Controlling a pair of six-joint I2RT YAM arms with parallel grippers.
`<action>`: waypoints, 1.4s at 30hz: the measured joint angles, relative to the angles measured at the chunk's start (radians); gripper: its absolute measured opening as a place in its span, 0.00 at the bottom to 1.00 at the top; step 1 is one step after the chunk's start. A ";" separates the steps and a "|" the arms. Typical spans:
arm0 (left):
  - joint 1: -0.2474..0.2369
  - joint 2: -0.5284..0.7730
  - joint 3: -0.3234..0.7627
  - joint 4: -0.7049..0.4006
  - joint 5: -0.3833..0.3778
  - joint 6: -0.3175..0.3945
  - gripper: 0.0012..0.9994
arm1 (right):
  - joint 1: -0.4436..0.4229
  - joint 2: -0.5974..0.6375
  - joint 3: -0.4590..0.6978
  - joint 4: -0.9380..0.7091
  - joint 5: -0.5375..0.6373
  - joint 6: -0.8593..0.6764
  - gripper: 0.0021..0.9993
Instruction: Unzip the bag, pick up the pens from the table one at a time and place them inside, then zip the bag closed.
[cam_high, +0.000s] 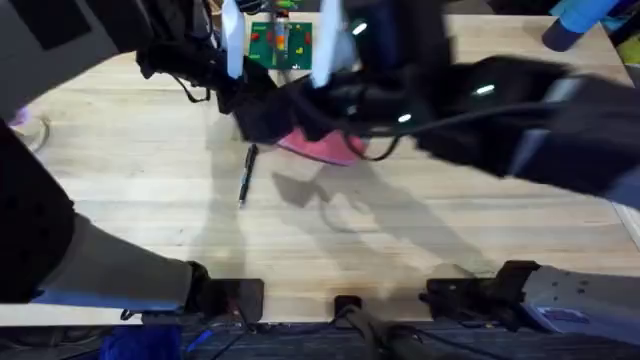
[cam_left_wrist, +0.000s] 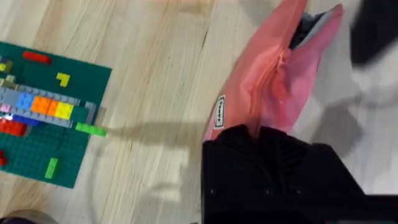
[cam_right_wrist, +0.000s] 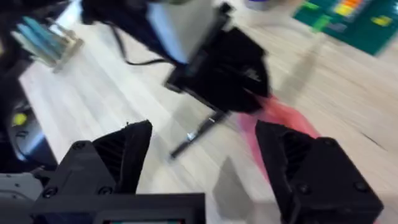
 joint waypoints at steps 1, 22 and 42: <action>-0.005 0.000 0.000 -0.005 0.010 -0.003 0.04 | -0.020 -0.024 0.003 -0.034 -0.008 -0.008 1.00; -0.004 0.000 0.021 -0.005 0.095 -0.014 0.88 | -0.217 -0.099 0.004 -0.261 -0.030 -0.096 1.00; 0.144 0.000 0.146 -0.213 0.089 -0.017 0.99 | -0.255 0.007 0.319 -0.750 -0.042 -0.250 1.00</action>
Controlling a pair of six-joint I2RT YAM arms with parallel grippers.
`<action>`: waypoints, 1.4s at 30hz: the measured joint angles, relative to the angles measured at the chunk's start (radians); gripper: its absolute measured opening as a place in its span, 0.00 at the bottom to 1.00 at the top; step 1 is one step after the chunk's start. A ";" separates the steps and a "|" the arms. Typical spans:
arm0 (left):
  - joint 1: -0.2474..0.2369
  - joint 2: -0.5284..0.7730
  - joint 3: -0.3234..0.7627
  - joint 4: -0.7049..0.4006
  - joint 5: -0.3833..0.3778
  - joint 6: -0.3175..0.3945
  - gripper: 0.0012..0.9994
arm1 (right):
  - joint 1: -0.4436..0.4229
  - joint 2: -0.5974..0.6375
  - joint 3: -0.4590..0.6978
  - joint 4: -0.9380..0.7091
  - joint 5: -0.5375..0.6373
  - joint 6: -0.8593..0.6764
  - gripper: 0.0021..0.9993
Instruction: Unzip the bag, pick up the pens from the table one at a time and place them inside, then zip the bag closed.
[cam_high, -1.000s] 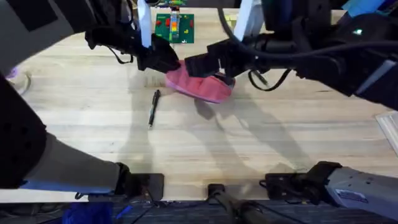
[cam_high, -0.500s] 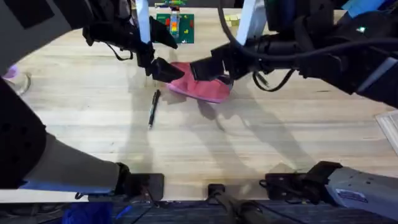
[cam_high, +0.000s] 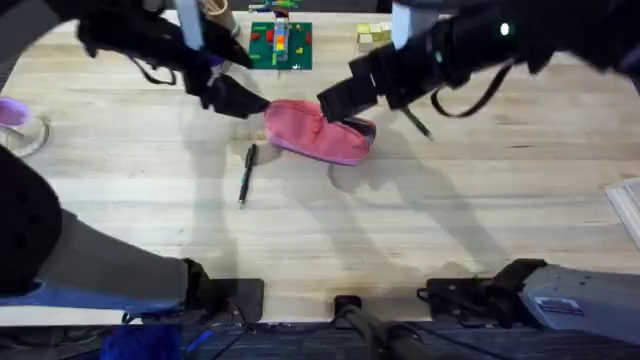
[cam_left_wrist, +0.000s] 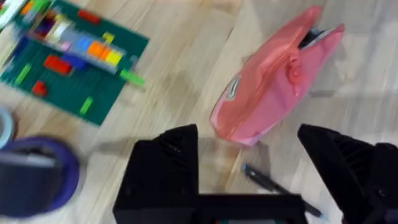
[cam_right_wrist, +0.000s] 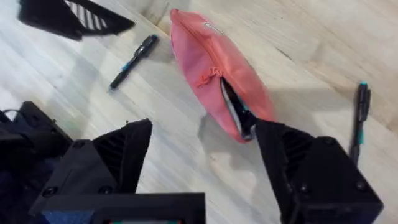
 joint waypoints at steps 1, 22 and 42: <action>0.019 0.000 0.007 -0.011 -0.001 0.000 0.99 | 0.000 0.017 0.027 -0.020 0.000 -0.010 1.00; 0.140 0.000 0.039 -0.132 -0.013 0.139 0.99 | -0.001 0.249 0.207 -0.163 0.088 -0.190 0.03; 0.140 0.000 0.039 -0.128 -0.014 0.140 0.99 | -0.002 0.366 0.213 -0.129 0.111 -0.421 0.03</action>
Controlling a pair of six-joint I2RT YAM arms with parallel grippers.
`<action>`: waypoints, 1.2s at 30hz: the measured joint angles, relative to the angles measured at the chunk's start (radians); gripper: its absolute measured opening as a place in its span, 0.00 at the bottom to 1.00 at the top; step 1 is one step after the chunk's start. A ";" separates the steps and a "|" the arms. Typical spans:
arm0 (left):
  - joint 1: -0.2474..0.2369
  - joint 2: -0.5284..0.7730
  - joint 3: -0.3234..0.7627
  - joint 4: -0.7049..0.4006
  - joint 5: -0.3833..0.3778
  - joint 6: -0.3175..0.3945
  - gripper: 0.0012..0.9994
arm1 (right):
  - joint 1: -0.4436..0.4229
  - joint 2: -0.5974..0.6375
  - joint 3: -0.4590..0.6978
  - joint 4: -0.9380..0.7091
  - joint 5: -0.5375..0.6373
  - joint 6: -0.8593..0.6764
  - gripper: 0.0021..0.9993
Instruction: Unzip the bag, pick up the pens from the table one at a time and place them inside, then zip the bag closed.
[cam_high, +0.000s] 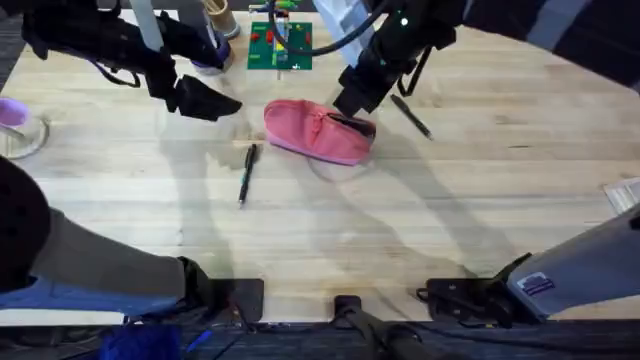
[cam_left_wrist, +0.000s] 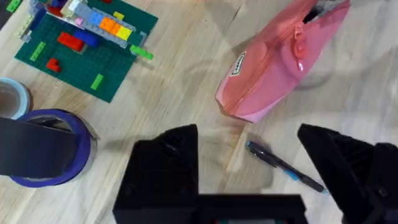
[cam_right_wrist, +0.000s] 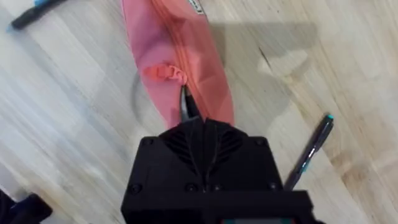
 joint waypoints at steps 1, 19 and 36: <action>0.000 0.000 0.000 0.000 0.000 0.000 0.99 | 0.000 0.000 0.000 -0.001 0.000 -0.001 0.03; 0.000 0.000 0.000 0.005 0.000 0.001 0.99 | 0.016 0.062 0.000 0.007 -0.031 -0.022 0.03; 0.000 0.000 0.000 0.008 0.000 0.003 0.99 | 0.016 0.135 0.000 0.071 -0.030 -0.023 0.07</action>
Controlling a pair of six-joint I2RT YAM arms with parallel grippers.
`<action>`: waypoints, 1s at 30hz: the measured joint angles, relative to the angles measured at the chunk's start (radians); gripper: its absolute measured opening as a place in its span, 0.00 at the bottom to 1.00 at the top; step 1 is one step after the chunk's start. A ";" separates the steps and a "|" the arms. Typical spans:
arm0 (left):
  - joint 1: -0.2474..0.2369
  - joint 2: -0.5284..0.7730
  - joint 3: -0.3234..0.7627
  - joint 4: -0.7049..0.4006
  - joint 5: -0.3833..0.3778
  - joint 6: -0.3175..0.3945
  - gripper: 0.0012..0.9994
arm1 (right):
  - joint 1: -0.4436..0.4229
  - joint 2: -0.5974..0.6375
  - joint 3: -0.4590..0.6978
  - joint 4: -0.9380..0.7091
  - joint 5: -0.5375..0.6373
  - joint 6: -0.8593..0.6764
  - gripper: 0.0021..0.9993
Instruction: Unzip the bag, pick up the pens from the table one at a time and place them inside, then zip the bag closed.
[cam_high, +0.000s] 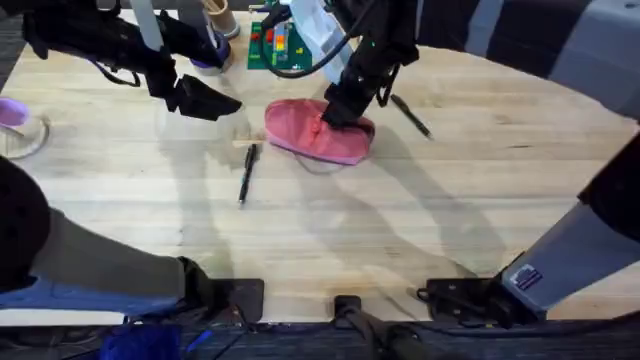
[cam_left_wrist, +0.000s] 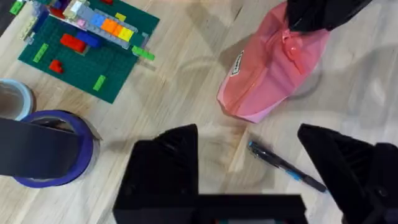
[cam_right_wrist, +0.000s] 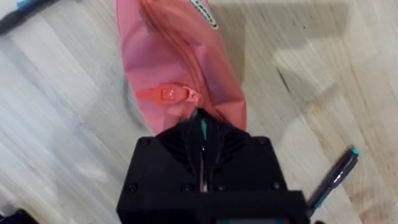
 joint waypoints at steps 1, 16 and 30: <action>0.000 0.000 0.000 0.000 0.000 0.000 0.99 | 0.000 0.000 0.000 0.000 0.000 0.000 0.07; 0.000 0.000 0.000 0.000 0.000 0.000 0.99 | 0.001 0.000 0.000 0.003 -0.005 -0.008 1.00; 0.000 0.000 0.000 0.000 0.000 0.000 0.99 | -0.004 -0.058 0.035 -0.031 -0.001 0.008 1.00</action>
